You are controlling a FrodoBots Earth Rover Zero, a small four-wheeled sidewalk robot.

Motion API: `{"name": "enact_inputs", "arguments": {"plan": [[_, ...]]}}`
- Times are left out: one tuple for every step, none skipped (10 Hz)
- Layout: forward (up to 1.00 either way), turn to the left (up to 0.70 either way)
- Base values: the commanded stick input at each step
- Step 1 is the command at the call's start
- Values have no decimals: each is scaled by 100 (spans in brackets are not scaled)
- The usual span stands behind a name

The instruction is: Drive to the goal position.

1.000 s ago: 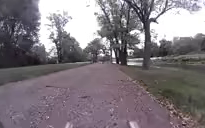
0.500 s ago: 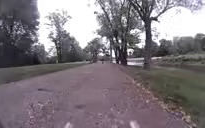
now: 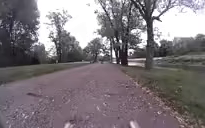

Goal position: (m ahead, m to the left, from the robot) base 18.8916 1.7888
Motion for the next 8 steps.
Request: {"name": "enact_inputs", "arguments": {"plan": [[70,0],[70,0],[70,0],[70,0],[70,0],[70,0],[70,0],[70,0]]}}
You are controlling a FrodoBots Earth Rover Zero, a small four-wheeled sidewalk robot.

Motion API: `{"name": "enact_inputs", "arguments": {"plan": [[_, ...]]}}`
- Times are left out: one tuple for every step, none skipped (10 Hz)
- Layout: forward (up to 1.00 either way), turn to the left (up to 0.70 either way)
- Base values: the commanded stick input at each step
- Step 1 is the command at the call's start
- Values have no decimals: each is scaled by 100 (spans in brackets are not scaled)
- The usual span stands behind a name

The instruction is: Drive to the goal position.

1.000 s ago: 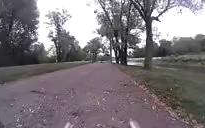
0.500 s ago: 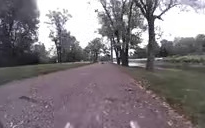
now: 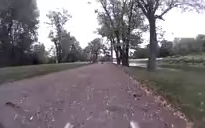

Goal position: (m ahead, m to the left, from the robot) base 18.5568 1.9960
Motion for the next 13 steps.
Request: {"name": "enact_inputs", "arguments": {"plan": [[70,0],[70,0],[70,0],[70,0],[70,0],[70,0],[70,0],[70,0],[70,0],[70,0],[70,0],[70,0],[70,0]]}}
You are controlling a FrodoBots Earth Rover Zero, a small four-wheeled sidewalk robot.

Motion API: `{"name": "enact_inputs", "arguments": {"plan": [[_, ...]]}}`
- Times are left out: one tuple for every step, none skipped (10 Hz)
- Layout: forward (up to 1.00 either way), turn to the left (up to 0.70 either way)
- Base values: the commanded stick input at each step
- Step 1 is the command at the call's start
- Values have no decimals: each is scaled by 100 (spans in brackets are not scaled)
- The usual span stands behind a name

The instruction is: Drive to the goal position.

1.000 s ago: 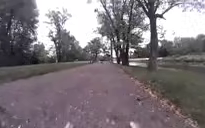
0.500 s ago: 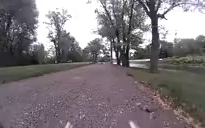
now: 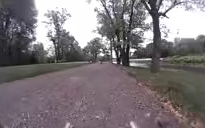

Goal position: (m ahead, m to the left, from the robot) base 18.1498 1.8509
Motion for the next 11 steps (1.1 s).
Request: {"name": "enact_inputs", "arguments": {"plan": [[70,0],[70,0],[70,0],[70,0],[70,0],[70,0],[70,0],[70,0],[70,0],[70,0],[70,0]]}}
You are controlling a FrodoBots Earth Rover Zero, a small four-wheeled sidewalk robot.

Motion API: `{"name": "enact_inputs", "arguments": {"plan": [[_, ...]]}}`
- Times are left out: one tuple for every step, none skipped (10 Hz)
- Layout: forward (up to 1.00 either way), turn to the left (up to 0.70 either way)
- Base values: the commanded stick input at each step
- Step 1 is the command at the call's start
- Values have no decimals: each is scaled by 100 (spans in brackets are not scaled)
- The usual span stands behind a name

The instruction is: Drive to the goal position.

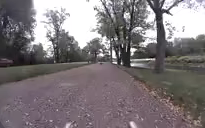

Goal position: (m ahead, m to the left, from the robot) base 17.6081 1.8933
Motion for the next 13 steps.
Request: {"name": "enact_inputs", "arguments": {"plan": [[70,0],[70,0],[70,0],[70,0],[70,0],[70,0],[70,0],[70,0],[70,0],[70,0],[70,0],[70,0],[70,0]]}}
